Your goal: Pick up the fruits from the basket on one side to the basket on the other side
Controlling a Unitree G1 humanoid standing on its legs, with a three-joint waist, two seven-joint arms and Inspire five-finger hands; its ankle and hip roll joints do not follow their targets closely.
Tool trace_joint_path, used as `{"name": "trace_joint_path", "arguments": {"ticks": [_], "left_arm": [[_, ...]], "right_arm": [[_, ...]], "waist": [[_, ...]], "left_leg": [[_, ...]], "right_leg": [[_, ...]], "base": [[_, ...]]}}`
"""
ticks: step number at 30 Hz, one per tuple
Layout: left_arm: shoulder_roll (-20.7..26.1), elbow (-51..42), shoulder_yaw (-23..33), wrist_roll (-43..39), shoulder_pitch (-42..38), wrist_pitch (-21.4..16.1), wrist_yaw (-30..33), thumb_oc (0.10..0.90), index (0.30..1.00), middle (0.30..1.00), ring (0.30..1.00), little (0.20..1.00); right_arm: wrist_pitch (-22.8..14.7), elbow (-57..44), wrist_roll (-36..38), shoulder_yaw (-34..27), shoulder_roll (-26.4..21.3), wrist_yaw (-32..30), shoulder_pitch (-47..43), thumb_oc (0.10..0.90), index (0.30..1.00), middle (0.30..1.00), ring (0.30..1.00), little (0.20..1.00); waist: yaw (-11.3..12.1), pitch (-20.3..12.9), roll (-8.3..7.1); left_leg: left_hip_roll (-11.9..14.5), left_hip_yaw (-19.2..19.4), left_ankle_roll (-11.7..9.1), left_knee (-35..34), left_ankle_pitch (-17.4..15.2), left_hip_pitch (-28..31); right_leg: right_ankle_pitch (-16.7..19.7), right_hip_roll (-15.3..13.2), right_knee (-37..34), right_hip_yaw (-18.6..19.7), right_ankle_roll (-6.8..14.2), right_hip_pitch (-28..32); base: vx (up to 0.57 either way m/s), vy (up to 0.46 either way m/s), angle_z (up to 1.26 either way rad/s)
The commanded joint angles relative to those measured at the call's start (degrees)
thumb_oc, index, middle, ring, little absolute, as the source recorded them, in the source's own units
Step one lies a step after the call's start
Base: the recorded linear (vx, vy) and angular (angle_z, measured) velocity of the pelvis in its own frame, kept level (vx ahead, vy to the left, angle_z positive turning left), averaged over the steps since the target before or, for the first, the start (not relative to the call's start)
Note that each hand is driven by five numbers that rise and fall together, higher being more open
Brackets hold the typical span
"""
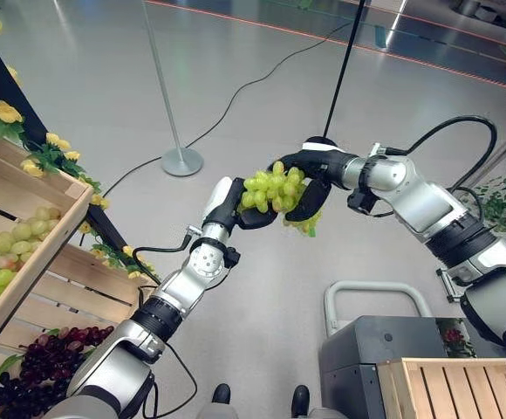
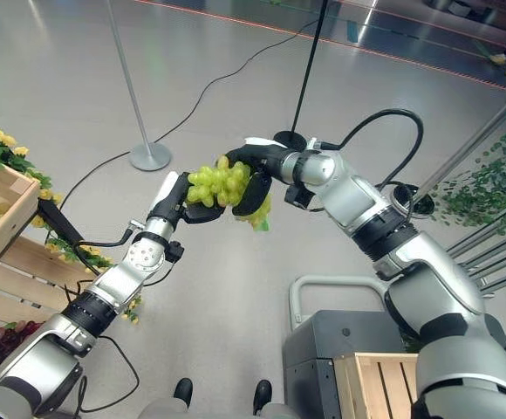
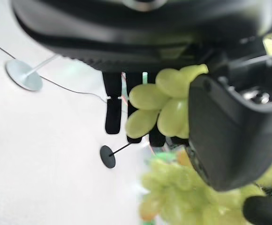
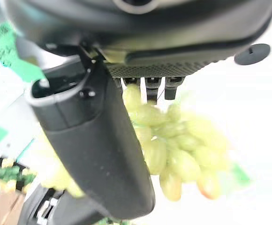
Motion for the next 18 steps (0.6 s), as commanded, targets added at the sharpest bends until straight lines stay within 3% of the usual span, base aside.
{"name": "trace_joint_path", "arguments": {"ticks": [1,6,10,18], "left_arm": [[-1.35,0.75,2.92,-0.60,-3.90,-9.69,3.29,0.400,0.300,0.300,0.300,0.300],[-0.42,0.31,3.16,-0.90,-3.17,-10.02,3.43,0.400,0.300,0.300,0.300,0.300],[0.09,0.02,3.72,-1.06,-2.48,-10.10,3.52,0.400,0.300,0.300,0.300,0.300],[0.76,-0.15,4.35,-1.51,-2.61,-11.26,3.51,0.400,0.300,0.300,0.300,0.300]], "right_arm": [[-5.95,3.25,4.36,-6.21,-4.24,-7.84,-0.73,0.800,0.900,0.900,0.900,0.900],[-6.70,4.50,8.12,-10.54,-5.32,-13.63,2.28,0.800,0.900,0.900,0.900,0.900],[-7.22,4.83,6.94,-13.27,-5.64,-16.16,4.92,0.800,0.900,0.900,0.900,0.900],[-8.00,5.72,7.16,-13.09,-5.80,-17.05,6.88,0.800,0.900,0.900,0.900,0.900]], "waist": [[0.07,-8.86,-0.93],[-0.06,-8.51,-0.51],[-0.27,-8.54,-0.13],[-0.38,-8.45,0.36]], "left_leg": [[0.57,1.16,-0.76,0.25,-2.97,0.84],[0.57,1.16,-0.72,0.36,-3.14,0.90],[0.53,1.40,-0.67,0.44,-3.32,0.88],[0.50,1.44,-0.59,0.56,-3.38,1.08]], "right_leg": [[-2.58,-1.97,0.55,-2.02,0.23,4.15],[-2.67,-2.07,0.63,-2.02,0.29,4.23],[-2.78,-2.15,0.64,-1.75,0.45,4.17],[-2.81,-2.21,0.74,-1.62,0.44,4.19]], "base": [[0.00,0.000,0.00],[0.00,0.000,0.00],[0.00,0.000,0.00],[0.00,0.000,0.00]]}}
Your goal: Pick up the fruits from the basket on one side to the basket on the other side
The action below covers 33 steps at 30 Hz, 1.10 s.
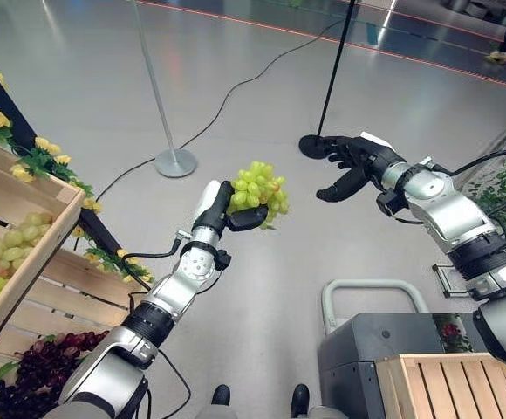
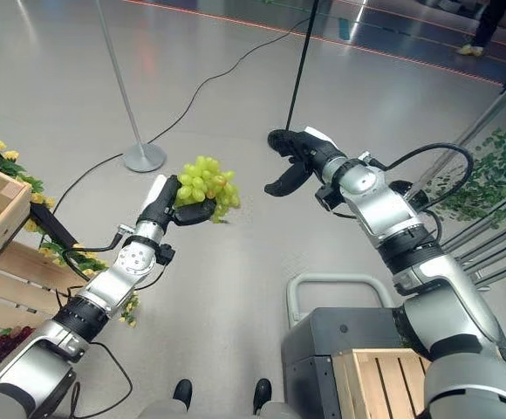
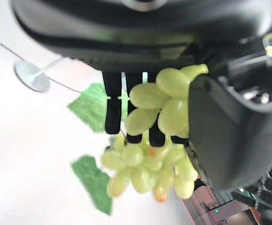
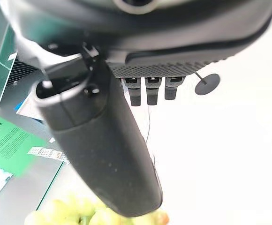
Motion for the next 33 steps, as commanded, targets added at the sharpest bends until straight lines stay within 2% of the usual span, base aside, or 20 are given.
{"name": "trace_joint_path", "arguments": {"ticks": [1,7,11,12,13,14,15,16,18,19,21,22,24,26,27,28,30,31,32,33], "left_arm": [[-0.78,-0.51,2.31,-0.26,-4.98,-11.03,3.32,0.400,0.300,0.300,0.300,0.300],[0.27,-5.75,3.61,1.32,-3.62,-10.99,1.79,0.400,0.300,0.300,0.300,0.300],[1.54,-10.35,4.84,0.80,-2.96,-9.68,-0.06,0.400,0.300,0.300,0.300,0.300],[2.32,-12.53,4.71,1.01,-2.74,-9.88,-0.65,0.400,0.300,0.300,0.300,0.300],[3.03,-14.99,5.14,1.14,-2.03,-9.86,-1.71,0.400,0.300,0.300,0.300,0.300],[3.68,-16.80,5.31,0.49,-1.28,-10.22,-2.66,0.400,0.300,0.300,0.300,0.300],[3.89,-17.55,5.33,0.11,-0.92,-10.47,-3.12,0.400,0.300,0.300,0.300,0.300],[3.85,-18.34,5.41,-0.52,0.17,-12.17,-4.50,0.400,0.300,0.300,0.300,0.300],[3.80,-17.83,5.14,-0.89,-0.16,-13.95,-5.54,0.400,0.300,0.300,0.300,0.300],[4.42,-16.64,4.32,-2.59,-2.55,-15.20,-6.31,0.400,0.300,0.300,0.300,0.300],[4.61,-15.39,3.91,-4.44,-4.18,-15.80,-7.14,0.400,0.300,0.300,0.300,0.300],[4.46,-14.87,3.72,-5.51,-4.39,-15.53,-6.64,0.400,0.300,0.300,0.300,0.300],[4.16,-16.44,3.78,-6.30,-3.42,-13.66,-4.50,0.400,0.300,0.300,0.300,0.300],[3.80,-17.41,4.38,-6.71,-2.22,-13.99,-4.50,0.400,0.300,0.300,0.300,0.300],[3.03,-18.23,4.51,-7.92,-1.56,-15.02,-6.58,0.400,0.300,0.300,0.300,0.300],[1.84,-18.21,4.24,-7.78,-0.82,-16.87,-8.60,0.400,0.300,0.300,0.300,0.300],[0.63,-18.14,4.00,-6.89,-0.65,-17.40,-9.00,0.400,0.300,0.300,0.300,0.300],[0.06,-17.97,3.86,-7.11,-0.90,-17.35,-9.18,0.400,0.300,0.300,0.300,0.300],[-0.10,-17.33,4.22,-9.14,-2.17,-17.63,-11.45,0.400,0.300,0.300,0.300,0.300],[-0.12,-17.22,4.23,-9.33,-2.29,-17.66,-11.62,0.400,0.300,0.300,0.300,0.300]], "right_arm": [[-6.91,1.65,0.59,-2.35,-3.83,-5.32,-1.20,0.800,0.900,0.900,0.900,0.900],[-7.64,1.17,1.49,-5.01,-0.92,-8.60,4.30,0.800,0.900,0.900,0.900,0.900],[-7.82,0.28,0.79,-6.42,2.25,-10.71,9.17,0.800,0.900,0.900,0.900,0.900],[-8.05,-0.73,0.42,-6.93,3.59,-12.38,11.86,0.800,0.900,0.900,0.900,0.900],[-8.78,-2.17,0.31,-8.07,3.69,-13.35,14.84,0.800,0.900,0.900,0.900,0.900],[-9.59,-3.41,0.04,-9.22,3.80,-14.38,17.88,0.800,0.900,0.900,0.900,0.900],[-10.02,-3.87,-0.21,-9.87,3.91,-14.84,19.40,0.800,0.900,0.900,0.900,0.900],[-11.24,-4.21,-1.15,-11.57,4.55,-15.20,23.10,0.800,0.900,0.900,0.900,0.900],[-11.82,-3.96,-1.38,-11.89,4.86,-15.95,24.37,0.800,0.900,0.900,0.900,0.900],[-12.08,-2.43,-0.48,-10.89,4.84,-16.24,23.42,0.800,0.900,0.900,0.900,0.900],[-12.13,-0.14,0.12,-10.16,5.32,-15.99,22.30,0.800,0.900,0.900,0.900,0.900],[-12.08,0.91,0.63,-9.64,5.86,-15.26,21.66,0.800,0.900,0.900,0.900,0.900],[-11.55,0.82,0.74,-8.71,7.19,-13.82,22.42,0.800,0.900,0.900,0.900,0.900],[-11.75,0.74,0.92,-9.17,7.43,-13.53,24.97,0.800,0.900,0.900,0.900,0.900],[-12.43,0.08,1.10,-10.69,7.29,-14.74,29.29,0.800,0.900,0.900,0.900,0.900],[-12.76,-0.18,1.14,-12.28,7.21,-16.03,32.79,0.800,0.900,0.900,0.900,0.900],[-12.86,0.68,1.37,-12.65,7.16,-15.79,33.73,0.800,0.900,0.900,0.900,0.900],[-12.70,1.99,1.64,-12.38,7.15,-15.54,33.35,0.800,0.900,0.900,0.900,0.900],[-12.26,4.05,2.10,-12.52,7.56,-16.66,32.67,0.800,0.900,0.900,0.900,0.900],[-12.30,4.30,2.17,-12.50,7.62,-16.80,32.61,0.800,0.900,0.900,0.900,0.900]], "waist": [[1.20,-8.47,0.40],[2.06,-8.21,1.24],[3.12,-7.78,2.35],[3.57,-7.07,2.82],[3.36,-6.01,3.34],[2.98,-4.94,3.81],[2.79,-4.44,3.94],[2.02,-3.26,4.19],[1.21,-2.87,4.31],[0.09,-2.55,4.36],[-0.11,-2.28,4.26],[0.15,-2.18,4.09],[1.14,-1.99,3.58],[1.65,-1.67,2.99],[0.91,-1.29,2.25],[-0.12,-1.18,1.50],[-0.61,-1.12,1.08],[-0.81,-1.11,1.46],[-1.55,-1.85,3.15],[-1.61,-1.87,3.27]], "left_leg": [[0.47,1.15,-0.71,0.58,-3.32,0.99],[-0.05,0.57,-0.42,0.85,-3.61,0.92],[-0.83,-1.34,0.61,1.53,-3.83,0.38],[-1.75,-2.70,1.93,2.73,-3.80,-0.58],[-2.37,-3.95,2.80,3.49,-3.43,-1.01],[-2.85,-5.46,3.30,4.05,-3.19,-1.24],[-3.08,-6.29,3.49,4.25,-3.15,-1.29],[-3.44,-8.93,3.82,4.25,-2.85,-1.26],[-3.22,-11.08,3.52,3.98,-2.68,-1.31],[-2.60,-13.29,3.01,3.43,-3.01,-1.57],[-1.57,-14.49,2.23,2.89,-3.02,-1.68],[-0.57,-14.42,1.46,2.82,-2.80,-1.74],[2.34,-12.24,-0.69,3.43,-1.73,-2.35],[3.08,-9.37,-1.22,6.26,-1.11,-4.00],[3.68,-1.65,-1.13,12.32,-1.84,-6.63],[4.05,3.89,-1.31,17.61,-2.32,-8.63],[2.32,4.86,-0.77,21.04,-5.10,-9.22],[1.28,5.43,-0.71,20.88,-6.11,-8.63],[2.40,8.41,-1.00,10.88,-4.73,-4.60],[2.50,8.64,-1.08,9.57,-4.27,-3.87]], "right_leg": [[-2.82,-2.21,0.73,-1.85,0.43,4.22],[-3.10,-2.65,1.17,-2.54,0.52,4.40],[-5.68,-3.17,6.17,-3.16,0.42,3.75],[-5.84,-3.96,14.80,-3.57,1.34,0.84],[-4.04,-4.30,22.71,-2.31,2.06,-2.60],[-2.59,-4.27,28.24,0.02,2.17,-5.93],[-2.19,-4.15,29.80,1.21,2.02,-7.23],[-1.85,-3.53,28.58,4.88,1.15,-8.98],[-2.84,-3.13,22.69,7.24,0.59,-8.10],[-3.08,-1.82,14.58,11.01,0.63,-7.41],[-3.65,-0.35,11.93,12.58,0.40,-5.82],[-3.94,-0.26,10.76,11.65,0.40,-4.47],[-4.39,-0.20,9.20,8.19,0.06,-2.00],[-4.19,0.10,7.90,6.14,-0.77,-0.28],[-4.26,-0.60,7.28,1.87,-1.42,1.13],[-4.08,-1.43,7.15,-1.83,-1.82,1.72],[-3.99,-2.33,7.22,-3.94,-1.83,1.85],[-4.17,-2.31,7.36,-4.59,-1.80,1.94],[-4.33,-1.76,6.72,-6.43,-1.29,2.59],[-4.32,-1.73,6.50,-6.57,-1.27,2.82]], "base": [[0.00,0.000,0.00],[0.00,0.006,0.00],[0.01,0.037,0.01],[-0.01,0.031,0.04],[0.00,0.017,0.13],[0.02,-0.023,0.21],[0.07,-0.186,0.46],[0.09,-0.283,0.73],[0.07,-0.363,1.08],[0.06,-0.366,1.02],[0.08,-0.365,1.24],[0.08,-0.393,1.35],[0.09,-0.379,1.02],[0.05,-0.264,0.54],[-0.07,-0.224,0.77],[-0.10,-0.208,1.16],[-0.06,-0.068,1.82],[0.00,0.054,1.23],[0.01,0.059,0.33],[0.02,0.087,0.48]]}}
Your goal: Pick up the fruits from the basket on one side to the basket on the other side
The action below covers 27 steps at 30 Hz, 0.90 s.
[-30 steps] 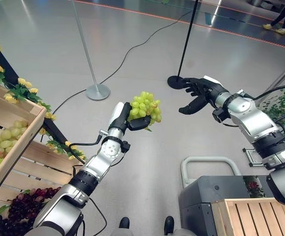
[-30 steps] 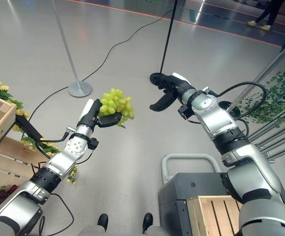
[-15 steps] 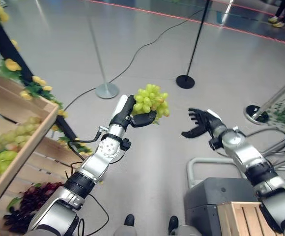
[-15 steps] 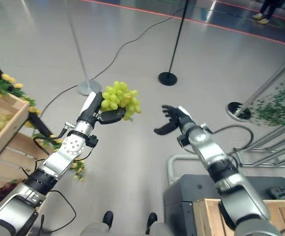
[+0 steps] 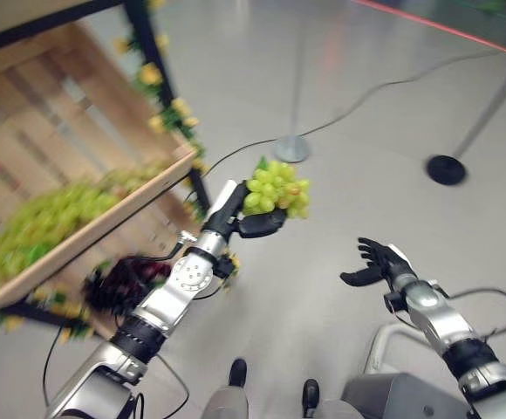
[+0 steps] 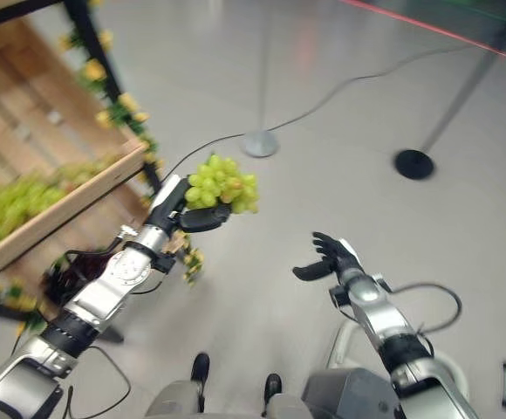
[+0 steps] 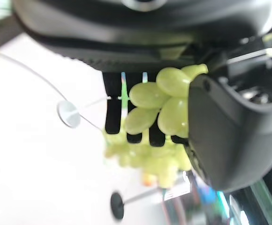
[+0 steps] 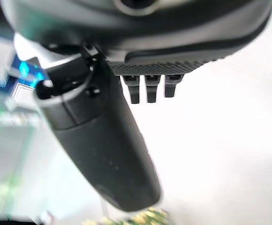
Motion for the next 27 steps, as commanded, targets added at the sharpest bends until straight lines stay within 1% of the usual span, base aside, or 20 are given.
{"name": "trace_joint_path", "arguments": {"ticks": [1,2,4,6,9,12,15,19,22,24,27], "left_arm": [[-2.71,-4.77,3.25,-4.56,-9.79,-9.75,-1.62,0.400,0.300,0.300,0.300,0.300],[-2.72,-4.93,3.20,-5.15,-10.39,-9.25,-1.98,0.400,0.300,0.300,0.300,0.300],[-2.21,-6.65,4.02,-5.62,-10.38,-9.10,-2.99,0.400,0.300,0.300,0.300,0.300],[-1.90,-8.76,4.80,-7.41,-9.31,-8.78,-3.05,0.400,0.300,0.300,0.300,0.300],[-2.22,-12.47,6.59,-9.39,-6.43,-9.64,-3.61,0.400,0.300,0.300,0.300,0.300],[-1.90,-15.71,8.56,-11.04,-4.89,-9.19,-4.17,0.400,0.300,0.300,0.300,0.300],[-1.49,-19.09,10.80,-13.29,-4.37,-8.30,-4.42,0.400,0.300,0.300,0.300,0.300],[-0.11,-22.92,14.12,-18.16,-3.83,-8.25,-5.43,0.400,0.300,0.300,0.300,0.300],[0.63,-25.45,16.41,-21.30,-3.56,-7.99,-6.37,0.400,0.300,0.300,0.300,0.300],[1.54,-27.34,18.30,-24.89,-3.73,-7.86,-7.38,0.400,0.300,0.300,0.300,0.300],[1.82,-28.30,19.46,-26.22,-3.83,-8.00,-7.56,0.400,0.300,0.300,0.300,0.300]], "right_arm": [[-4.94,0.47,2.24,-1.01,-1.53,-3.93,-4.13,0.800,0.900,0.900,0.900,0.900],[-4.67,2.46,2.71,-0.78,-0.50,-4.26,-4.57,0.800,0.900,0.900,0.900,0.900],[-4.52,3.48,3.33,-0.83,-0.11,-4.97,-4.40,0.800,0.900,0.900,0.900,0.900],[-4.66,4.13,2.46,-1.08,0.69,-5.55,-3.08,0.800,0.900,0.900,0.900,0.900],[-5.66,6.40,0.83,-1.62,2.22,-4.35,-0.57,0.800,0.900,0.900,0.900,0.900],[-5.28,7.76,-0.71,-1.27,2.99,-3.77,0.21,0.800,0.900,0.900,0.900,0.900],[-5.09,10.23,-1.08,-0.62,4.07,-3.60,0.29,0.800,0.900,0.900,0.900,0.900],[-3.81,11.52,-1.45,-0.55,4.82,-3.17,1.39,0.800,0.900,0.900,0.900,0.900],[-4.69,13.68,-1.89,-0.69,5.49,-3.08,2.45,0.800,0.900,0.900,0.900,0.900],[-4.71,15.44,-2.12,-0.77,5.76,-2.48,3.25,0.800,0.900,0.900,0.900,0.900],[-4.60,16.70,-2.18,-0.63,6.00,-2.13,3.45,0.800,0.900,0.900,0.900,0.900]], "waist": [[-1.64,-6.75,2.04],[-0.58,-7.36,2.42],[0.14,-7.92,2.72],[0.74,-8.54,2.88],[1.54,-9.47,3.13],[2.18,-10.14,3.22],[3.07,-10.80,3.32],[3.93,-11.26,3.41],[4.53,-11.68,3.50],[5.09,-12.01,3.56],[5.32,-12.13,3.63]], "left_leg": [[2.99,1.99,-2.92,-6.18,-6.49,7.71],[1.50,-1.76,-3.01,-8.59,-5.33,7.88],[1.77,-1.73,-3.41,-11.03,-4.53,8.45],[1.52,-2.57,-3.42,-12.05,-4.41,8.79],[1.77,-2.99,-3.39,-12.09,-4.55,9.13],[1.94,-3.09,-3.49,-12.33,-4.58,9.34],[2.07,-3.51,-3.61,-12.73,-4.50,9.46],[2.16,-4.19,-3.79,-12.91,-4.30,9.31],[2.29,-4.53,-3.97,-12.97,-4.08,8.99],[2.41,-4.95,-4.17,-12.97,-3.94,8.78],[2.51,-5.19,-4.32,-12.97,-3.90,8.75]], "right_leg": [[1.96,-2.18,2.78,-1.15,2.90,0.15],[3.37,-2.00,0.44,-0.85,3.35,0.68],[3.69,-1.95,-0.82,-1.84,3.64,1.11],[3.70,-2.09,-1.24,-2.53,3.86,1.27],[2.94,-2.13,-0.91,-3.15,3.69,1.78],[2.76,-1.96,-1.61,-3.38,3.50,2.44],[2.45,-1.85,-2.07,-3.74,3.40,3.06],[2.11,-1.69,-2.15,-3.95,3.26,3.32],[1.93,-1.60,-2.24,-4.34,3.21,3.45],[1.67,-1.46,-2.34,-4.60,3.12,3.63],[1.50,-1.36,-2.34,-4.68,2.97,3.76]], "base": [[-0.02,0.015,0.74],[-0.04,-0.001,0.65],[-0.03,-0.027,0.30],[0.01,-0.011,0.28],[0.05,0.004,0.16],[0.06,0.003,0.18],[0.08,-0.005,0.03],[0.06,-0.007,0.06],[0.03,-0.007,0.12],[0.03,-0.010,0.10],[0.02,-0.010,0.07]]}}
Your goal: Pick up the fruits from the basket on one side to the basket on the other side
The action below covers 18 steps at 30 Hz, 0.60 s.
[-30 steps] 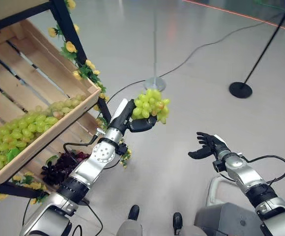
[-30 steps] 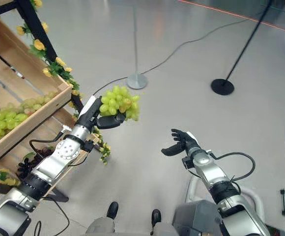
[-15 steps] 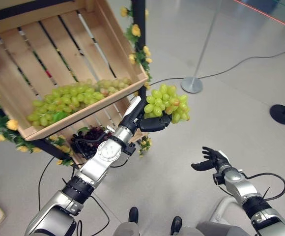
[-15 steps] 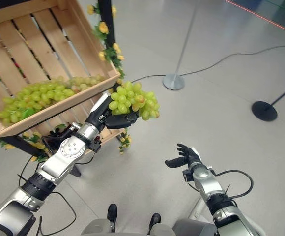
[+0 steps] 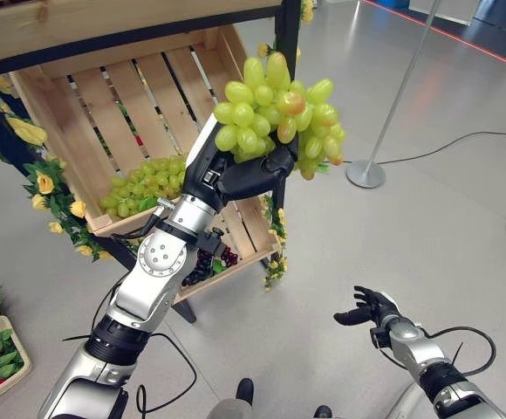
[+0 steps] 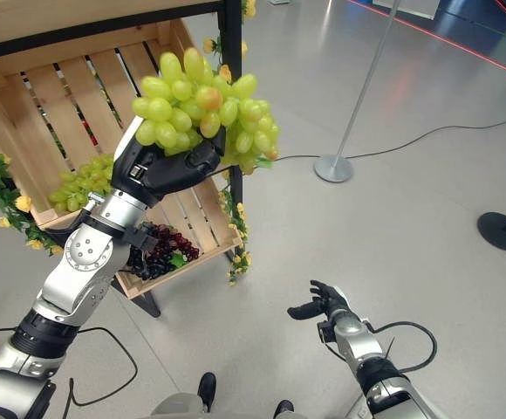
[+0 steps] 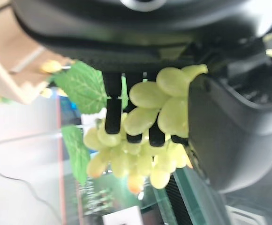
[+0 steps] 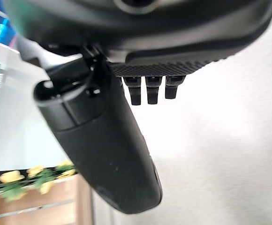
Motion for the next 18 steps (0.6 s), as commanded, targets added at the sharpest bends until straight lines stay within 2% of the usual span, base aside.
{"name": "trace_joint_path", "arguments": {"ticks": [1,8,18], "left_arm": [[0.27,-3.99,6.41,-4.95,-4.50,-7.41,1.01,0.400,0.300,0.300,0.300,0.300],[5.03,1.83,9.91,-6.17,-7.09,-6.46,7.53,0.400,0.300,0.300,0.300,0.300],[7.28,11.76,13.37,-7.69,-6.17,-4.04,11.04,0.400,0.300,0.300,0.300,0.300]], "right_arm": [[-4.43,1.44,-1.68,-0.27,-1.22,0.28,-0.78,0.800,0.900,0.900,0.900,0.900],[-4.37,4.24,-0.80,0.12,-0.80,1.01,-0.40,0.800,0.900,0.900,0.900,0.900],[-5.71,7.91,-1.69,-0.88,-0.96,2.37,0.99,0.800,0.900,0.900,0.900,0.900]], "waist": [[1.90,-7.18,-0.67],[2.16,-7.67,0.28],[2.02,-7.75,0.96]], "left_leg": [[2.11,-0.62,-3.18,0.08,-2.19,-0.02],[2.25,-0.85,-3.76,0.08,-1.85,-0.18],[2.20,-0.73,-3.72,0.19,-1.86,-0.13]], "right_leg": [[0.63,-0.90,0.10,1.22,-1.16,0.20],[0.16,-0.83,0.10,0.97,-1.25,0.54],[-0.27,-0.96,0.10,1.02,-1.38,0.92]], "base": [[0.01,-0.006,0.04],[0.01,0.002,0.02],[0.01,0.012,0.02]]}}
